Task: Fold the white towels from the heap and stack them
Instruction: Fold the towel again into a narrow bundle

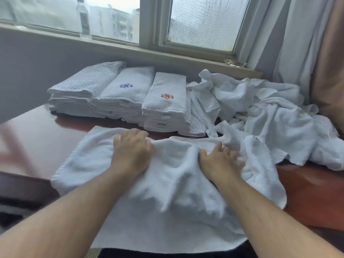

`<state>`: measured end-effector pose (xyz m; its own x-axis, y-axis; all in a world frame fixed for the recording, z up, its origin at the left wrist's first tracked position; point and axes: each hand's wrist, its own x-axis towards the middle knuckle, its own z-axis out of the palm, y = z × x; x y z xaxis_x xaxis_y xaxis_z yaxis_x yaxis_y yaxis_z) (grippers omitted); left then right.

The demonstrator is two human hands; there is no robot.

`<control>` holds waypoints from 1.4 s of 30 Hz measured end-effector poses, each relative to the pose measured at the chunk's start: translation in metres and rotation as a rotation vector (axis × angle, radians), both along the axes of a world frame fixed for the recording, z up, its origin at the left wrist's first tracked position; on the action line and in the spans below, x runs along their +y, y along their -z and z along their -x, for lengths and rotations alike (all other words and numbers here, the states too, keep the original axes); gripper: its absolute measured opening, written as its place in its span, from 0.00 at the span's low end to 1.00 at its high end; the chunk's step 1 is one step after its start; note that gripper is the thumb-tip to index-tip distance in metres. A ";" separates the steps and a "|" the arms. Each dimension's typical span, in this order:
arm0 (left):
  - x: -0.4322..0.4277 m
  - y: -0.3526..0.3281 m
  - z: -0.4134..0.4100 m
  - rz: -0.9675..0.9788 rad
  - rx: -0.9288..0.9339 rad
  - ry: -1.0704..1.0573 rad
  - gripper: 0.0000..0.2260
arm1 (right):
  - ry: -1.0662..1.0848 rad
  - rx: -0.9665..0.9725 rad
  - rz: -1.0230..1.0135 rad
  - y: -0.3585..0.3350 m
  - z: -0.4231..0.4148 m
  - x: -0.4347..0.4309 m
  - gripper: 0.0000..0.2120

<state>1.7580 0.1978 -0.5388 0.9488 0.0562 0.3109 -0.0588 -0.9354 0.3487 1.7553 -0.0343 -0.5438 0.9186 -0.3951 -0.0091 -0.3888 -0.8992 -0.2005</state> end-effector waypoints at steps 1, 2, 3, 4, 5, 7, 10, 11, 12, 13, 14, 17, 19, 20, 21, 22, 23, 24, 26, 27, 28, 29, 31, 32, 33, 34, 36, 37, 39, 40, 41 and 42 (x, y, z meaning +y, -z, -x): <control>-0.003 0.003 0.002 0.050 -0.094 0.126 0.18 | -0.036 -0.031 -0.001 0.001 -0.002 0.005 0.41; -0.006 0.003 0.004 0.080 -0.089 0.229 0.21 | -0.074 -0.061 -0.008 0.000 -0.004 0.010 0.40; -0.010 0.003 0.005 0.070 -0.014 0.288 0.27 | -0.110 -0.101 -0.034 0.000 -0.006 0.013 0.38; -0.014 0.004 0.006 0.019 0.089 0.294 0.33 | -0.138 -0.154 -0.099 -0.002 -0.008 0.013 0.34; -0.016 0.006 0.005 -0.038 0.185 0.262 0.39 | -0.149 -0.215 -0.213 -0.006 -0.007 0.010 0.29; -0.017 0.007 0.003 -0.120 0.341 0.173 0.47 | -0.168 -0.366 -0.445 -0.015 0.000 -0.008 0.20; -0.025 -0.007 0.000 -0.154 0.463 0.059 0.49 | -0.163 -0.515 -0.396 -0.018 0.019 -0.052 0.14; -0.035 -0.014 0.001 -0.191 0.428 0.046 0.47 | -0.117 -0.507 -0.344 -0.019 0.025 -0.067 0.13; -0.050 -0.020 0.004 -0.233 0.314 0.073 0.42 | -0.060 -0.491 -0.315 -0.020 0.029 -0.080 0.14; -0.068 -0.022 0.008 -0.254 0.138 0.142 0.35 | -0.005 -0.476 -0.315 -0.021 0.032 -0.091 0.15; -0.087 -0.021 0.013 -0.216 -0.037 0.242 0.28 | 0.042 -0.456 -0.322 -0.023 0.034 -0.099 0.16; -0.129 -0.009 0.027 -0.015 -0.022 0.451 0.22 | 0.158 -0.254 -0.208 -0.026 0.040 -0.120 0.18; -0.136 0.005 0.026 -0.138 0.117 0.454 0.28 | 0.229 -0.014 -0.024 -0.030 0.052 -0.131 0.22; -0.135 0.009 0.023 -0.194 0.131 0.467 0.31 | 0.232 0.103 0.078 -0.032 0.060 -0.137 0.24; -0.132 0.012 0.019 -0.223 0.133 0.493 0.33 | 0.216 0.190 0.170 -0.036 0.065 -0.142 0.25; -0.129 0.014 0.016 -0.230 0.131 0.534 0.34 | 0.199 0.243 0.253 -0.041 0.069 -0.145 0.25; -0.125 0.013 0.014 -0.223 0.123 0.574 0.35 | 0.190 0.247 0.308 -0.047 0.070 -0.146 0.25; -0.122 0.011 0.014 -0.217 0.099 0.597 0.35 | 0.171 0.204 0.326 -0.052 0.069 -0.144 0.24; -0.114 0.009 0.017 -0.221 -0.016 0.586 0.36 | 0.049 0.015 0.255 -0.053 0.060 -0.137 0.20; -0.112 0.006 0.020 -0.224 -0.059 0.569 0.36 | -0.050 -0.076 0.151 -0.050 0.056 -0.129 0.18; -0.110 0.004 0.024 -0.223 -0.071 0.553 0.36 | -0.135 -0.129 0.039 -0.046 0.053 -0.118 0.17; -0.109 0.003 0.026 -0.219 -0.069 0.528 0.36 | -0.185 -0.138 -0.042 -0.040 0.051 -0.109 0.18; -0.107 0.003 0.030 -0.223 -0.056 0.467 0.40 | -0.168 -0.030 -0.035 -0.024 0.042 -0.097 0.21; -0.107 0.005 0.033 -0.234 -0.040 0.448 0.42 | -0.107 0.053 0.020 -0.018 0.036 -0.093 0.28; -0.107 0.006 0.036 -0.250 -0.020 0.443 0.44 | -0.018 0.113 0.041 -0.015 0.030 -0.090 0.36; -0.107 0.007 0.038 -0.256 0.004 0.450 0.45 | 0.071 0.151 0.021 -0.016 0.025 -0.087 0.41; -0.107 0.008 0.042 -0.248 0.051 0.477 0.43 | 0.206 0.160 -0.061 -0.022 0.013 -0.084 0.45; -0.107 0.008 0.044 -0.246 0.066 0.488 0.41 | 0.251 0.149 -0.086 -0.025 0.008 -0.083 0.46; -0.104 0.009 0.041 -0.259 0.106 0.500 0.40 | 0.229 0.129 -0.068 -0.025 0.002 -0.078 0.44; -0.101 0.008 0.038 -0.251 0.142 0.498 0.39 | 0.137 0.106 -0.039 -0.021 0.002 -0.076 0.41; -0.098 0.008 0.033 -0.222 0.179 0.483 0.37 | 0.010 0.067 0.001 -0.017 0.005 -0.076 0.36; -0.096 0.006 0.026 -0.173 0.209 0.455 0.33 | -0.107 -0.027 0.019 -0.012 0.010 -0.077 0.28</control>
<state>1.7318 0.1020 -0.5452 0.9078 -0.4115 0.0811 -0.4185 -0.8762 0.2390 1.7454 -0.1115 -0.5322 0.9553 -0.2947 0.0233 -0.2850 -0.9391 -0.1919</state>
